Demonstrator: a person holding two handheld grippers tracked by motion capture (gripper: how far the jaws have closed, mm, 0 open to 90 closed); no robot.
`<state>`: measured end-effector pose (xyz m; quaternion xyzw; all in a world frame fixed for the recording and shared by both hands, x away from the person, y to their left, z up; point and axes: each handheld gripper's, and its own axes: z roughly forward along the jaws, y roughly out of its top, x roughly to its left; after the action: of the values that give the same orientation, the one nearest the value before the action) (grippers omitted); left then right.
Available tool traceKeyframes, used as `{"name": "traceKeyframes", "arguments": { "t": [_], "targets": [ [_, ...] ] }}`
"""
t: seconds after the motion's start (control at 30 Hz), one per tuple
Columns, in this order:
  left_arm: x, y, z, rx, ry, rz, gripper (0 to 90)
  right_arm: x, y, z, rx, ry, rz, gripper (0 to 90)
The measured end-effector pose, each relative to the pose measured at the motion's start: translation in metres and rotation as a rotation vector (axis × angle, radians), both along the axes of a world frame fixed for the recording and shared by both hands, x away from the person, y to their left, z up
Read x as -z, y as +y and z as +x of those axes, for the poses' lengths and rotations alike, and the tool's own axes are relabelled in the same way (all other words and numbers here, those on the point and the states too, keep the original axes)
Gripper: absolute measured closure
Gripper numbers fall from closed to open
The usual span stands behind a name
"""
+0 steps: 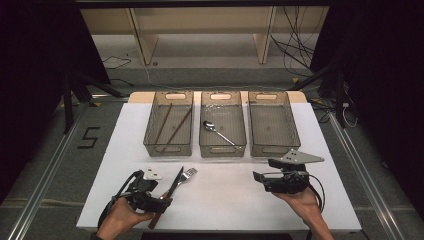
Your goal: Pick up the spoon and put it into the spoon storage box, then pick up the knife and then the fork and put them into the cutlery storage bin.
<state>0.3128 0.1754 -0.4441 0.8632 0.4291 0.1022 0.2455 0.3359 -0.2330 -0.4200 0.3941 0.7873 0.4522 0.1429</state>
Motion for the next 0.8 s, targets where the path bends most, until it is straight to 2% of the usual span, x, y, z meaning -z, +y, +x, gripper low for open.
{"name": "traceKeyframes", "arguments": {
  "t": [0.33,0.8],
  "targets": [
    [0.005,-0.005,-0.001,0.014,0.040,0.062,24.3,0.005,0.001,-0.011,-0.001,-0.010,0.023,23.6],
    [0.010,-0.008,0.000,0.008,0.083,0.119,32.6,0.009,-0.004,-0.023,0.004,-0.011,0.042,22.5]
  ]
}}
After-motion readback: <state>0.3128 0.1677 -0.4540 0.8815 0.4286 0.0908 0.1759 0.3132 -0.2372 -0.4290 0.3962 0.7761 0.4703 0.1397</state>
